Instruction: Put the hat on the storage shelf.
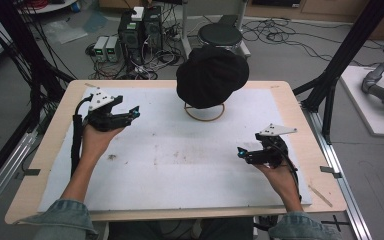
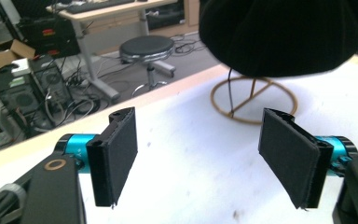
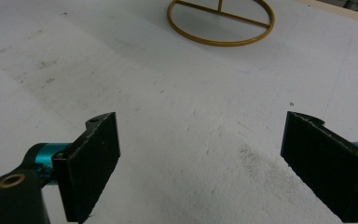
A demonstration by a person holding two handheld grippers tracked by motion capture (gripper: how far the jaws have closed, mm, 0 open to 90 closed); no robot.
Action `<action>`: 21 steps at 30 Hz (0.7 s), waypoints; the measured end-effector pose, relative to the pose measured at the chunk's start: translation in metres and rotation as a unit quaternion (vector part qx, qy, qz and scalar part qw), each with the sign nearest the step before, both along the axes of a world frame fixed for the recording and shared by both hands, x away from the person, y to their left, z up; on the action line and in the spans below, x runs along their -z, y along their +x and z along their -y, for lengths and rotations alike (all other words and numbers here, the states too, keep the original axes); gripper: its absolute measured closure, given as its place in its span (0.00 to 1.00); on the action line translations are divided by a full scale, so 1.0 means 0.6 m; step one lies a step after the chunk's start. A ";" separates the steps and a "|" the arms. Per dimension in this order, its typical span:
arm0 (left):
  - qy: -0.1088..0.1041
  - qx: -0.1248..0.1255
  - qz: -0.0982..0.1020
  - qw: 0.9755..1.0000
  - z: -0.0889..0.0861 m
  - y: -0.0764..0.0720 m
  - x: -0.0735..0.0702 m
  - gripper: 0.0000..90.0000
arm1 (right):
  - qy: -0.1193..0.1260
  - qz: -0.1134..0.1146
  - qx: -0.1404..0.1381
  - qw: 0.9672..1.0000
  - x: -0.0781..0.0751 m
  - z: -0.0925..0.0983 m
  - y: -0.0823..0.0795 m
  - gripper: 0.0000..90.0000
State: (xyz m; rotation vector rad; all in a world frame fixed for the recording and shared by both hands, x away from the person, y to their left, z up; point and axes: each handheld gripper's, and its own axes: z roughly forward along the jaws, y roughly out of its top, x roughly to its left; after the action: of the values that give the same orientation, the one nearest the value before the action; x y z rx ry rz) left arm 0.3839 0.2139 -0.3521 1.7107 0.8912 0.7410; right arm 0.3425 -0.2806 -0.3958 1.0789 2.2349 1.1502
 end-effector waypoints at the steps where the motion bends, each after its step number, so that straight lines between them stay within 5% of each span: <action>1: 0.002 -0.002 -0.001 1.000 -0.004 -0.003 0.002 0.31 | 0.000 -0.001 0.002 1.000 0.000 -0.001 0.001 0.13; 12: -0.011 -0.023 -0.006 1.000 -0.050 -0.051 0.045 0.31 | -0.001 -0.005 0.014 1.000 0.005 -0.001 0.016 0.13; 21: -0.004 -0.029 -0.001 1.000 -0.057 -0.071 0.058 0.30 | 0.001 -0.007 0.016 1.000 0.007 -0.002 0.022 0.13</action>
State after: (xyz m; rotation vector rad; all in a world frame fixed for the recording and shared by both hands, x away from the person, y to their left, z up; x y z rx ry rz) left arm 0.3414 0.2479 -0.3871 1.6848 0.9466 0.7731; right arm 0.3559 -0.2794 -0.4001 1.1223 2.2201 1.1352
